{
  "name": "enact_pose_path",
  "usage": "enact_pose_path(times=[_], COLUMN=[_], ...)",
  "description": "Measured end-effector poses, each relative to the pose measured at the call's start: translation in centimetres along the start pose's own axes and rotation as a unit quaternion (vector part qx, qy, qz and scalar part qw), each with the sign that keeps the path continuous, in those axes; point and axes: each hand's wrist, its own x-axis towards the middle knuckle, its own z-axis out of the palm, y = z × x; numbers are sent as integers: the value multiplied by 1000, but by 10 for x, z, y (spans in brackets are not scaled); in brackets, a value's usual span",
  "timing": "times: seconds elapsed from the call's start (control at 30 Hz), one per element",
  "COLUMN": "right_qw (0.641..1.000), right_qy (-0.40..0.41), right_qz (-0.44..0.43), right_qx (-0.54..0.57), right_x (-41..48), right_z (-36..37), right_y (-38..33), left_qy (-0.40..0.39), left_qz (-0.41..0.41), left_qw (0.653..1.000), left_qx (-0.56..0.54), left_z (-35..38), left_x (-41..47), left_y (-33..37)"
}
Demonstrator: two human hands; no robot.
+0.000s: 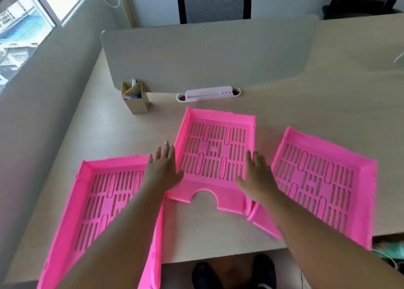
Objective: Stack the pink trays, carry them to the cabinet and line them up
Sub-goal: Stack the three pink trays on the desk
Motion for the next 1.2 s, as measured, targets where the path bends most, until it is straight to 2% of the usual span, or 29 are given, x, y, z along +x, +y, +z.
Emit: enact_pose_path(times=[0.07, 0.13, 0.3, 0.43, 0.63, 0.73, 0.93, 1.07, 1.13, 1.2], right_qw=[1000, 999, 996, 993, 996, 998, 995, 983, 976, 963], right_qy=[-8, 10, 44, 31, -11, 6, 82, 117, 101, 89], right_qz=[15, 7, -11, -35, -62, -60, 33, 136, 191, 227], right_qx=[-14, -47, -82, -109, -62, -22, -41, -42, 1, 117], right_x=[-7, -15, -14, -1, 7, 4, -10, -35, -47, -56], right_z=[11, 30, 33, 21, 11, -3, -45, -50, -46, -40], right_y=[-1, 5, 36, 60, 82, 99, 190, 258, 279, 288], left_qy=[-35, -38, -1, 2, 29, 71, 93, 31, 7, -22], left_qz=[-1, 6, 43, 41, 15, 38, 136, 179, 176, 159], left_qw=[998, 996, 997, 998, 999, 997, 986, 983, 984, 986], left_qx=[52, 82, 62, 41, 10, 16, -2, 16, 23, 40], left_z=[10, 26, 40, 56, 63, 50, 35, 46, 54, 62], left_x=[-6, -18, -38, -53, -60, -52, -27, -14, -8, -6], left_y=[0, -3, 4, 22, 40, 54, 148, 223, 250, 271])
